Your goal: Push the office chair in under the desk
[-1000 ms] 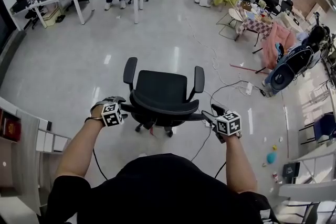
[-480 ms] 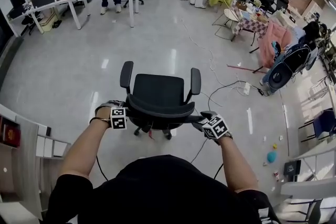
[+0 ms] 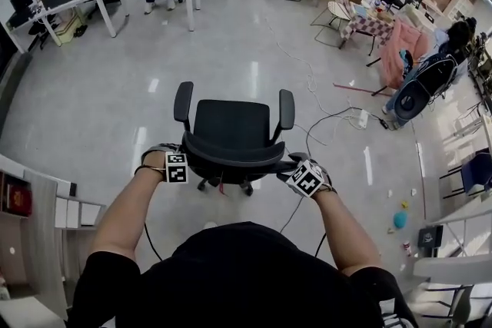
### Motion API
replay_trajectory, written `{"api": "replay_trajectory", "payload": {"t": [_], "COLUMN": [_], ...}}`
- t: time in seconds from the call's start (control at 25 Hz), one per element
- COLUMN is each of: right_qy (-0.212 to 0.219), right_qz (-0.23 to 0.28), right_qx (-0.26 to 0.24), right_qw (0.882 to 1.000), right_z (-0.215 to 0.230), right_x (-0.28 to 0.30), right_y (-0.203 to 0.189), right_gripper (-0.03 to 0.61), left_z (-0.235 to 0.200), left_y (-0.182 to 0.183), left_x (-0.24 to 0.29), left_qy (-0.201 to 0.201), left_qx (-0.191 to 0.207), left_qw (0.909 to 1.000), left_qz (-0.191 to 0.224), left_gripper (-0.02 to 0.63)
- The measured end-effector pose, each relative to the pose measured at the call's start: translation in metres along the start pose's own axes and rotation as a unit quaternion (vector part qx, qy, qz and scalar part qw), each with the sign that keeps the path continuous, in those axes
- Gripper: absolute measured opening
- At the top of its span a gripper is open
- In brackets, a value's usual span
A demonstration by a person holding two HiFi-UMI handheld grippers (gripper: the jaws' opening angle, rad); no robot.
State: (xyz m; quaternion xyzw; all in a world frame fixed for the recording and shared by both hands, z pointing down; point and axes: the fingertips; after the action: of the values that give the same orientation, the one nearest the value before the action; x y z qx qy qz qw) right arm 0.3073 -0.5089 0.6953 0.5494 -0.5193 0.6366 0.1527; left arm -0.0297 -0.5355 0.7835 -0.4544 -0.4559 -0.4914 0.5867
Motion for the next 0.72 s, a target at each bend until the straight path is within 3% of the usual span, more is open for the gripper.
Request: {"api": "replay_trajectory", "payload": {"t": [0.28, 0.72], "right_qy": [0.018, 0.047], "right_qz": [-0.049, -0.106], "right_qx": [-0.107, -0.170], "right_qw": [0.993, 0.979], "right_z": [-0.008, -0.009], "right_x": [0.019, 0.054], "right_y": [-0.004, -0.015], "right_gripper": [0.311, 0.313], "left_z": [-0.003, -0.014], "left_y": [0.000, -0.006], "left_x": [-0.002, 0.001], "left_qy": [-0.014, 0.009], "left_qx": [0.000, 0.009], "left_qw": [0.9999, 0.9996], "left_qz": [-0.002, -0.027], "left_gripper": [0.311, 0.275]}}
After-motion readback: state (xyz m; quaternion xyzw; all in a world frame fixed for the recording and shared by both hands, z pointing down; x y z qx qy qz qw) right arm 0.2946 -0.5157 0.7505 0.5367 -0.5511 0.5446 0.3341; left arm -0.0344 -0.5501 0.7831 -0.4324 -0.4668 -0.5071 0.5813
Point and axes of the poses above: the fingertips, and each gripper's own axes: x forward along the fingers, z to its right, y out of its top, and after that the axes turned 1 degree about y, right-handed
